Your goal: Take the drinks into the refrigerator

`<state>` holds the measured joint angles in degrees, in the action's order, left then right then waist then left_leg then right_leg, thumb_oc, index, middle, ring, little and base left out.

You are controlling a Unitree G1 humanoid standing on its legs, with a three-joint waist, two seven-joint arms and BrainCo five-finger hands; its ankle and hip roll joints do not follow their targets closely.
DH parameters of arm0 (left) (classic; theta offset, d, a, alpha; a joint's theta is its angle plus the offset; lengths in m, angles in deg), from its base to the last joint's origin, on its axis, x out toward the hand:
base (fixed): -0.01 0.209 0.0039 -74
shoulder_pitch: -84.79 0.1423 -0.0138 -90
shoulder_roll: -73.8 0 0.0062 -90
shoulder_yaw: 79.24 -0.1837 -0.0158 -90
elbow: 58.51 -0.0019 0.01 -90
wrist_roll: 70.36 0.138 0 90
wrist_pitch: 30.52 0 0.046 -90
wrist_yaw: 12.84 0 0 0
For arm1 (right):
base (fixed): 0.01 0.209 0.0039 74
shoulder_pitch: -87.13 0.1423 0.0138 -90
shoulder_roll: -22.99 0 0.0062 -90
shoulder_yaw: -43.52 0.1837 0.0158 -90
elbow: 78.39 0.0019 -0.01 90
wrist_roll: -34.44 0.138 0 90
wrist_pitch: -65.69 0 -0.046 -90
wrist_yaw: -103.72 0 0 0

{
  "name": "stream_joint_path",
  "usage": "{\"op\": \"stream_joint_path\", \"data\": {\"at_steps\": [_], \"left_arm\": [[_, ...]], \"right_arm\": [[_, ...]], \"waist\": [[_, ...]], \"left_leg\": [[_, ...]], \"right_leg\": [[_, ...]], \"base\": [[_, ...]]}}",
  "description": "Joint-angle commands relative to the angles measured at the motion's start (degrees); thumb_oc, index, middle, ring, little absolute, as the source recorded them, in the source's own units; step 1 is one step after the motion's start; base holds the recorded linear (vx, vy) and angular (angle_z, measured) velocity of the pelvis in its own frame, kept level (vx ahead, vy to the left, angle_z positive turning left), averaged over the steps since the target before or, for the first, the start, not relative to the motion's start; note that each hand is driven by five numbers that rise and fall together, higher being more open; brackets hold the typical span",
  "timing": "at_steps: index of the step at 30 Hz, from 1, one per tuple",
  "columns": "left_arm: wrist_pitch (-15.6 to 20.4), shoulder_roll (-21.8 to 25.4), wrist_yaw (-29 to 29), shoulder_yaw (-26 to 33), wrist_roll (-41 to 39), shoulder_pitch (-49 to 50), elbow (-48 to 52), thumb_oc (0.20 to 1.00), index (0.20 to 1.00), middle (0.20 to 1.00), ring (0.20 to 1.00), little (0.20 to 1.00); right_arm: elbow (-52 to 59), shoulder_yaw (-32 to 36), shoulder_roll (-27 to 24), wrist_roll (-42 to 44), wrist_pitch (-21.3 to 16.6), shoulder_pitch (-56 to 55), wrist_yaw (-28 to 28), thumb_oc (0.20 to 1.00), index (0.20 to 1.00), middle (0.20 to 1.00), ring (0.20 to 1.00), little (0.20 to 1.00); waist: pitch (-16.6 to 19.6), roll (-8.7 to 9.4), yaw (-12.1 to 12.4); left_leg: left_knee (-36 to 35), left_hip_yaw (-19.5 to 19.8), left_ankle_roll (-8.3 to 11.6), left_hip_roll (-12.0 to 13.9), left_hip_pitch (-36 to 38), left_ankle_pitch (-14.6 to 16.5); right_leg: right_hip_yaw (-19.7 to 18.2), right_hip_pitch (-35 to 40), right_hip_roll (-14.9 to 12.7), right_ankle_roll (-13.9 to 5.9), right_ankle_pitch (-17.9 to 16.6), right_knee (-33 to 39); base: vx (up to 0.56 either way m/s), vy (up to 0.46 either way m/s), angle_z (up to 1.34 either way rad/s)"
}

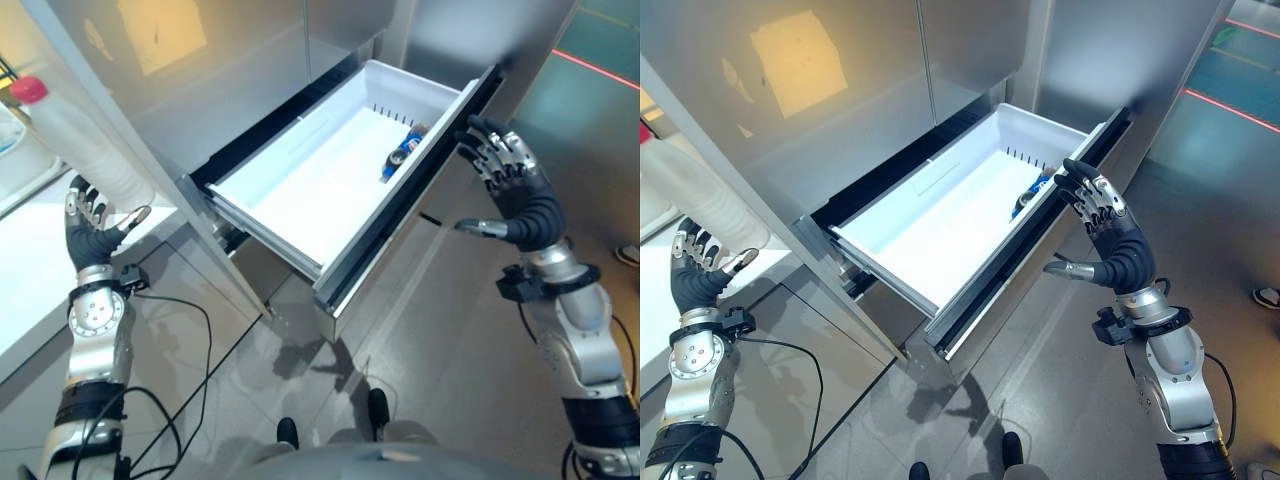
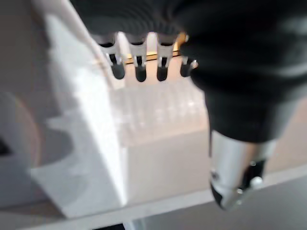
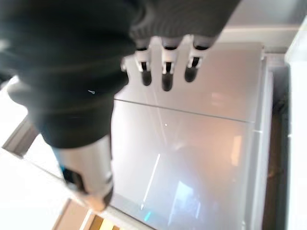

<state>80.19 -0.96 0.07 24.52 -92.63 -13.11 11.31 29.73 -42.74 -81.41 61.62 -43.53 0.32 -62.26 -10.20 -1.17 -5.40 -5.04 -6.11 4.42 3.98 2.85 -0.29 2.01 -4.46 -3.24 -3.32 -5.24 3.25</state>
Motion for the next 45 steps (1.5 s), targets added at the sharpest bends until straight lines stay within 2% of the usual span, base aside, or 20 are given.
{"op": "stream_joint_path", "data": {"at_steps": [1,15,20,24,33,45], "left_arm": [[0.4,1.6,-2.9,-1.6,-0.9,-4.7,-2.0,1.0,1.0,1.0,1.0,1.0],[0.7,0.5,-1.8,-1.8,-1.5,-6.9,-1.1,1.0,1.0,1.0,1.0,1.0],[0.9,1.6,-1.3,-2.0,-0.5,-8.0,-0.4,1.0,1.0,1.0,1.0,1.0],[1.0,4.5,-2.0,-2.6,0.0,-10.7,1.2,1.0,1.0,1.0,1.0,1.0],[2.2,9.1,-2.6,-7.1,-0.3,-20.7,-0.8,1.0,1.0,1.0,1.0,1.0],[3.0,10.1,-4.6,-14.7,-1.4,-30.6,-3.2,1.0,1.0,1.0,1.0,1.0]], "right_arm": [[6.5,2.5,-1.0,3.9,-1.9,4.4,0.8,1.0,1.0,1.0,1.0,1.0],[6.7,2.7,-1.0,4.2,-1.8,4.7,1.3,1.0,1.0,1.0,1.0,1.0],[6.6,2.8,-0.8,4.3,-1.8,4.3,1.6,1.0,1.0,1.0,1.0,1.0],[6.8,2.9,-1.1,4.9,-1.4,4.1,2.8,1.0,1.0,1.0,1.0,1.0],[6.5,1.7,-1.0,5.6,-1.0,3.6,4.2,1.0,1.0,1.0,1.0,1.0],[6.7,0.8,-0.4,6.2,-1.6,3.5,4.8,1.0,1.0,1.0,1.0,1.0]], "waist": [[-1.2,1.37,-2.3],[-3.1,1.81,-3.1],[-3.1,1.81,-3.2],[-3.2,1.71,-3.6],[-3.0,1.23,-5.1],[-3.1,1.1,-7.0]], "left_leg": [[13.0,2.1,-3.46,-2.1,-3.3,10.0],[13.5,2.8,-2.71,-1.1,-5.3,9.7],[13.6,2.9,-2.66,-1.0,-5.1,10.3],[14.3,2.7,-2.5,-0.9,-5.1,10.9],[13.5,2.2,-2.29,-0.7,-4.8,10.9],[13.7,1.7,-2.15,-0.6,-4.9,11.2]], "right_leg": [[2.1,-2.8,-0.1,-0.95,13.4,-16.2],[2.5,-6.6,0.6,-0.67,14.5,-19.7],[2.5,-6.9,0.7,-0.55,15.0,-20.3],[2.1,-7.6,0.9,-0.42,15.6,-21.1],[1.6,-8.7,1.3,-0.4,15.8,-21.3],[0.8,-10.2,1.8,-0.38,15.9,-21.9]], "base": [[-0.01,-0.017,-0.09],[0.02,-0.014,0.01],[0.05,-0.006,0.0],[0.03,-0.003,0.0],[0.0,-0.001,0.0],[0.01,0.0,0.0]]}}
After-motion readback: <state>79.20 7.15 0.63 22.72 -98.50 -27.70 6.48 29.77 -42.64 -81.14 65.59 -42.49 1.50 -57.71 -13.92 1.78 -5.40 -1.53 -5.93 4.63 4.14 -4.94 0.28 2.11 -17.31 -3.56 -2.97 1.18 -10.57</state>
